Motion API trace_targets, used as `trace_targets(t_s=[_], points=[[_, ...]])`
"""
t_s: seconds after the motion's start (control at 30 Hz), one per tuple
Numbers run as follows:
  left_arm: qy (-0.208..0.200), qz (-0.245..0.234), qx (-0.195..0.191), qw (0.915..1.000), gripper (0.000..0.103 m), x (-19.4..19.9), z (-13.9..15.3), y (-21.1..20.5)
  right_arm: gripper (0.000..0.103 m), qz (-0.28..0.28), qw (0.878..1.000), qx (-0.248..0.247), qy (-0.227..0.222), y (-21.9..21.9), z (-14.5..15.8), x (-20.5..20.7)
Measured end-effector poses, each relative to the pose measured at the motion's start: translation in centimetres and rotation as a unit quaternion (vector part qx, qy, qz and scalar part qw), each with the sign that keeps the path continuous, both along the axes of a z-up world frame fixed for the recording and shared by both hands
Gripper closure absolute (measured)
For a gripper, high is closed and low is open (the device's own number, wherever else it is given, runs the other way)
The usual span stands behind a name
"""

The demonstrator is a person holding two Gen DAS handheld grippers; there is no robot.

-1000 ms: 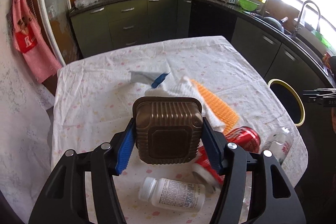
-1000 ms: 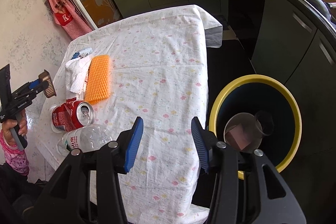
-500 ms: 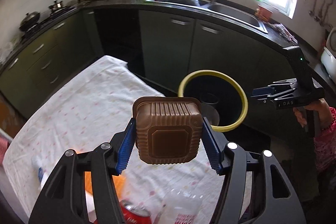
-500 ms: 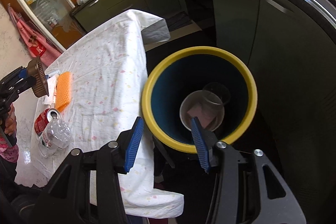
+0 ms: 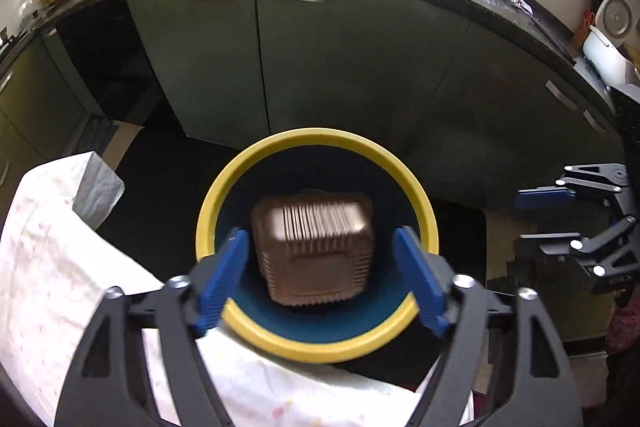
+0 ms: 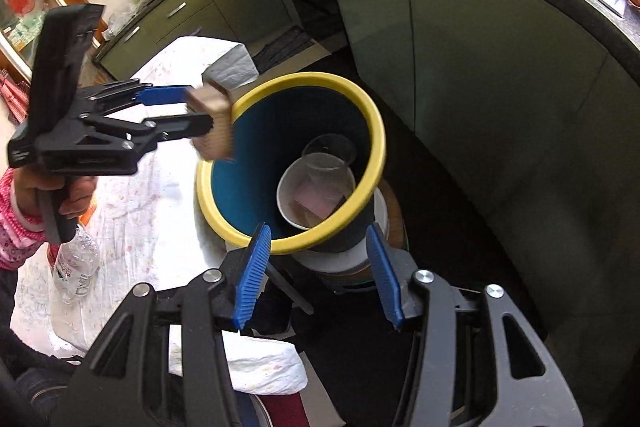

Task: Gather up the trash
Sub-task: 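Carry the brown container over the bin and open the left tool, then grasp the clear water bottle with the right tool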

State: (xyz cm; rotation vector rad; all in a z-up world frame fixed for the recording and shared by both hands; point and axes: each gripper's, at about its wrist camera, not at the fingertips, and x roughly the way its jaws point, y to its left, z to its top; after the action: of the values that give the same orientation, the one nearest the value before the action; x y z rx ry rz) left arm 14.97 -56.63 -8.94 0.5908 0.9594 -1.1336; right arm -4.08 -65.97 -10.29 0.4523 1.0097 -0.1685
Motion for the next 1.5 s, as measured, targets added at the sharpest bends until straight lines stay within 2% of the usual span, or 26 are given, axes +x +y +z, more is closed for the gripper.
trace_targets(t_s=[0.13, 0.23, 0.3, 0.5, 0.6, 0.67, 0.73, 0.8, 0.9, 0.97, 1.07, 1.1, 1.23, 1.3, 1.4, 1.5], points=[[0.000, 0.012, -0.025, 0.9996, 0.023, 0.2, 1.5, 0.8, 0.055, 0.005, 1.000, -0.004, 0.000, 0.1, 0.2, -0.1], [-0.018, 0.022, -0.060, 0.9978, 0.021, -0.4, 4.8, 4.1, 0.055, 0.019, 1.000, -0.007, -0.001, 0.7, 0.3, 0.5], [-0.040, 0.033, -0.092, 0.9944, 0.014, -1.0, 7.5, 7.8, 0.055, 0.035, 0.999, -0.009, -0.004, 1.5, 0.4, 1.0], [-0.099, 0.094, -0.158, 0.9779, 0.011, -4.2, 13.7, 20.2, 0.053, 0.111, 0.993, -0.032, -0.013, 5.7, 2.0, 2.9], [-0.106, 0.129, -0.178, 0.9697, 0.010, -6.1, 15.3, 26.7, 0.046, 0.173, 0.983, -0.060, -0.017, 9.2, 3.3, 4.2], [-0.115, 0.157, -0.182, 0.9639, 0.010, -7.1, 15.5, 31.0, 0.044, 0.230, 0.969, -0.082, -0.023, 12.0, 4.4, 5.2], [-0.123, 0.183, -0.182, 0.9582, 0.010, -8.3, 15.4, 35.2, 0.039, 0.306, 0.945, -0.112, -0.032, 15.5, 5.4, 6.1], [-0.129, 0.213, -0.186, 0.9506, 0.010, -9.3, 15.0, 39.5, 0.035, 0.390, 0.908, -0.144, -0.041, 19.2, 6.2, 6.5], [-0.121, 0.261, -0.188, 0.9391, 0.008, -10.3, 13.9, 45.1, 0.034, 0.503, 0.842, -0.191, -0.040, 24.7, 6.9, 6.8], [-0.123, 0.300, -0.186, 0.9276, 0.007, -11.3, 13.0, 48.9, 0.034, 0.557, 0.801, -0.216, -0.033, 28.1, 7.1, 7.1], [-0.124, 0.348, -0.181, 0.9115, 0.007, -12.2, 11.4, 53.3, 0.034, 0.635, 0.738, -0.227, -0.020, 32.3, 7.1, 7.7], [-0.128, 0.364, -0.180, 0.9049, 0.007, -12.6, 11.1, 54.6, 0.034, 0.657, 0.717, -0.232, -0.015, 33.6, 6.7, 7.5], [-0.130, 0.420, -0.179, 0.8801, 0.005, -13.8, 9.5, 59.1, 0.034, 0.735, 0.622, -0.270, 0.024, 38.5, 5.0, 6.2], [-0.127, 0.440, -0.182, 0.8700, 0.005, -14.0, 8.9, 60.9, 0.034, 0.760, 0.580, -0.290, 0.045, 40.2, 3.9, 5.6], [-0.120, 0.456, -0.189, 0.8612, 0.005, -14.2, 8.3, 62.5, 0.034, 0.784, 0.537, -0.300, 0.079, 42.0, 2.5, 5.4], [-0.119, 0.459, -0.186, 0.8606, 0.005, -14.0, 7.9, 62.8, 0.034, 0.799, 0.509, -0.303, 0.100, 43.1, 1.3, 5.7]])
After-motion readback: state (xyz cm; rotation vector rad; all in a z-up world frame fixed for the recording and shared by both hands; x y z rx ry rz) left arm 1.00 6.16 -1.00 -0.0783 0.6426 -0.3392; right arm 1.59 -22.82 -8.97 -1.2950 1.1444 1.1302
